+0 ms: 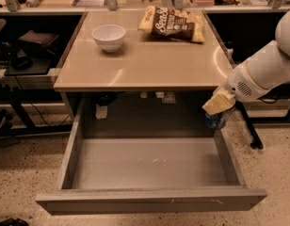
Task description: Pick pepsi can from top drawer and place on counter
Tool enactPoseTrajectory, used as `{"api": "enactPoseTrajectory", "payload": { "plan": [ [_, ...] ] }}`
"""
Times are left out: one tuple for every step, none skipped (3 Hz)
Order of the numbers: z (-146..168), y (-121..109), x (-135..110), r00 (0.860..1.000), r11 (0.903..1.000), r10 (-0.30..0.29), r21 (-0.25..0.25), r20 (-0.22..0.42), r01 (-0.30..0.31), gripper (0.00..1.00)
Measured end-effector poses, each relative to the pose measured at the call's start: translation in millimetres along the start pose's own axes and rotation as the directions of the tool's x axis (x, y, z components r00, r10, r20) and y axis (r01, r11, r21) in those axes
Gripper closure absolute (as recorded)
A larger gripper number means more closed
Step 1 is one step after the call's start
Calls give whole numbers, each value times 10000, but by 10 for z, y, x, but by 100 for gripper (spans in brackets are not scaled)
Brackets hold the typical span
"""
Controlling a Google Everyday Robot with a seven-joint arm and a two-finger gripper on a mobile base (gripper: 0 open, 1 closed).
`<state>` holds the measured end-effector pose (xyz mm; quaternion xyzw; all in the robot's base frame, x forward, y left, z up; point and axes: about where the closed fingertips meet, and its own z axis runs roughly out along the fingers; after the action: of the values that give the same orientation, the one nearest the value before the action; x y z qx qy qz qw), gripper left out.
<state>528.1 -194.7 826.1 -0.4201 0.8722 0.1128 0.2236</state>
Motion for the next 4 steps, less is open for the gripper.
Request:
{"api": "enactPoseTrajectory", "payload": {
  "plan": [
    [18, 5, 10, 10000, 10000, 9, -24, -20, -9, 100],
    [-50, -119, -101, 9999, 9999, -50, 92, 97, 49, 100],
    [64, -451, -244, 9990, 9997, 111, -204, -422, -119, 100],
    [154, -737, -564, 9943, 9984, 155, -533, -1053, -212, 100]
  ]
}}
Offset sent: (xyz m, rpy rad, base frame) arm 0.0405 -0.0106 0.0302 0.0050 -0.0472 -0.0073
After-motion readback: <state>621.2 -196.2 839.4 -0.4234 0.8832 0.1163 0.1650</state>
